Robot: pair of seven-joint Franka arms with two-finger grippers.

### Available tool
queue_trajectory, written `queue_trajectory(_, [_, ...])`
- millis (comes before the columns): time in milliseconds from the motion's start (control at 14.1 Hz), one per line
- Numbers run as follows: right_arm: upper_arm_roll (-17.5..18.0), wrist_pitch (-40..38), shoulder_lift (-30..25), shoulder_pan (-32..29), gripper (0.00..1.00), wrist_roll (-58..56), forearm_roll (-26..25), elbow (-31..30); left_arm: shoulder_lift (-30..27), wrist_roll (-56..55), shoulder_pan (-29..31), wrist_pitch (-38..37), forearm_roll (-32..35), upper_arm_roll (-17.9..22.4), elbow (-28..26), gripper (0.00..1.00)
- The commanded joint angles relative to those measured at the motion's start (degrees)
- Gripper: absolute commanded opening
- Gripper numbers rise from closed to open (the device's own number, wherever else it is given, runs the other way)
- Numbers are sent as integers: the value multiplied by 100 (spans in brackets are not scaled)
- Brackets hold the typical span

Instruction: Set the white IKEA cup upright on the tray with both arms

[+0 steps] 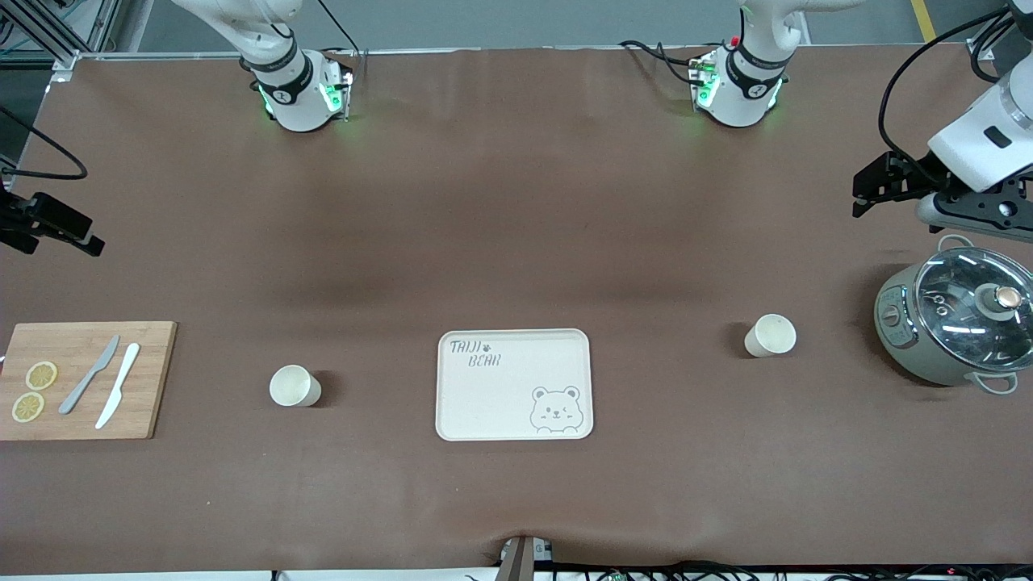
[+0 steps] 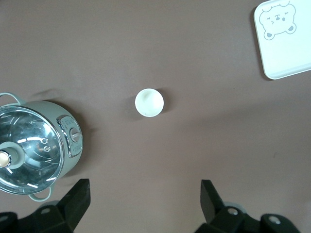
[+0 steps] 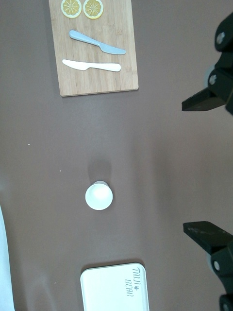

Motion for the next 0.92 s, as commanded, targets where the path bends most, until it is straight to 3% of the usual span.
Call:
queue_trajectory(0, [81, -74, 67, -78, 100, -57, -47, 68, 12, -69, 20, 8, 92, -53, 68, 100])
queue_trajectory(355, [82, -74, 68, -87, 100, -57, -47, 68, 143, -60, 20, 227, 145, -62, 7, 100])
queue_trajectory(568, [82, -65, 76, -87, 100, -66, -47, 77, 529, -34, 186, 744, 110, -53, -124, 100])
queue_trajectory(852, [82, -65, 76, -87, 100, -66, -56, 77, 557, 476, 547, 1981, 31, -53, -1159, 100])
